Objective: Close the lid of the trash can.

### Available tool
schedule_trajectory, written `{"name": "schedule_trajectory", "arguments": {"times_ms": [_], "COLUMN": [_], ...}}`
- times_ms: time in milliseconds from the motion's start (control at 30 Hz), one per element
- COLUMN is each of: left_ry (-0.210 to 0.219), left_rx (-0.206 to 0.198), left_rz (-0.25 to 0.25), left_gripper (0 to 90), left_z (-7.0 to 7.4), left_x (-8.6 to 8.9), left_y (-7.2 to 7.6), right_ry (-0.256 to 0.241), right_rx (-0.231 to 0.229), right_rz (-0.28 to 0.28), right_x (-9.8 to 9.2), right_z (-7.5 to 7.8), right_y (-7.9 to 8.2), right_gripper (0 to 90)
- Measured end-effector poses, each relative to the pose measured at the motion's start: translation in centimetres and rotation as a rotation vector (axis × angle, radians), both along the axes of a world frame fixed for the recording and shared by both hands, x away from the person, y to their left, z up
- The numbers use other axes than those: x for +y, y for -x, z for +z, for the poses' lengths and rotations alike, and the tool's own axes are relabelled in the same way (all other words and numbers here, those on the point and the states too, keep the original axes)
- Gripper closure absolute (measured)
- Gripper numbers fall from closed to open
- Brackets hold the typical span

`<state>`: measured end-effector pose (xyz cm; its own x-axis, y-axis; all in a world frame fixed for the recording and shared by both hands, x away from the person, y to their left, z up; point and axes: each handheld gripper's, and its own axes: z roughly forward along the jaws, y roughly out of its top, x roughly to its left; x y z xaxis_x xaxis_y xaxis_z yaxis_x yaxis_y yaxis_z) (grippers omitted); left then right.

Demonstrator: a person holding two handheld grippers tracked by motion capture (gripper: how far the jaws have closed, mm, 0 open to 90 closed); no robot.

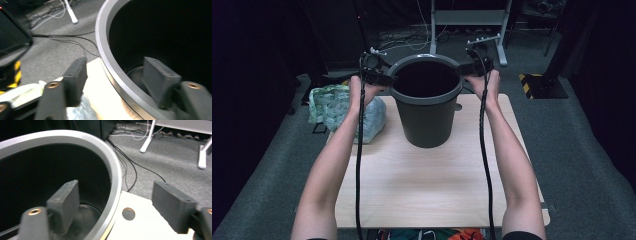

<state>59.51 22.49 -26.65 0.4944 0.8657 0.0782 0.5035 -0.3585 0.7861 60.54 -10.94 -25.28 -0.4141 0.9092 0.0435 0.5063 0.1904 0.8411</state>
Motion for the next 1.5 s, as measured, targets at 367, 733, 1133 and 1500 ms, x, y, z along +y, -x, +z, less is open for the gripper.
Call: {"name": "schedule_trajectory", "arguments": {"times_ms": [367, 733, 1133, 1500], "left_ry": [0.047, 0.021, 0.044, 0.052], "left_rx": [-0.031, -0.033, -0.060, -0.057], "left_rz": [-0.017, -0.026, 0.002, -0.003], "left_gripper": [15.0, 15.2, 14.9, 14.2], "left_z": [-1.0, -1.9, -1.9, -2.0], "left_x": [0.2, -0.5, 0.5, 0.8], "left_y": [1.3, 1.4, 1.2, 0.7], "right_ry": [0.028, -0.062, -0.064, -0.084], "right_rx": [-0.031, -0.033, -0.103, -0.071], "right_rz": [0.039, 0.052, -0.034, -0.039], "right_x": [0.2, -0.1, -1.4, -2.1], "right_z": [-2.3, -3.7, -2.7, -3.1], "right_y": [3.0, 2.8, 1.8, 0.7], "right_gripper": [15.6, 14.3, 13.6, 9.4]}}
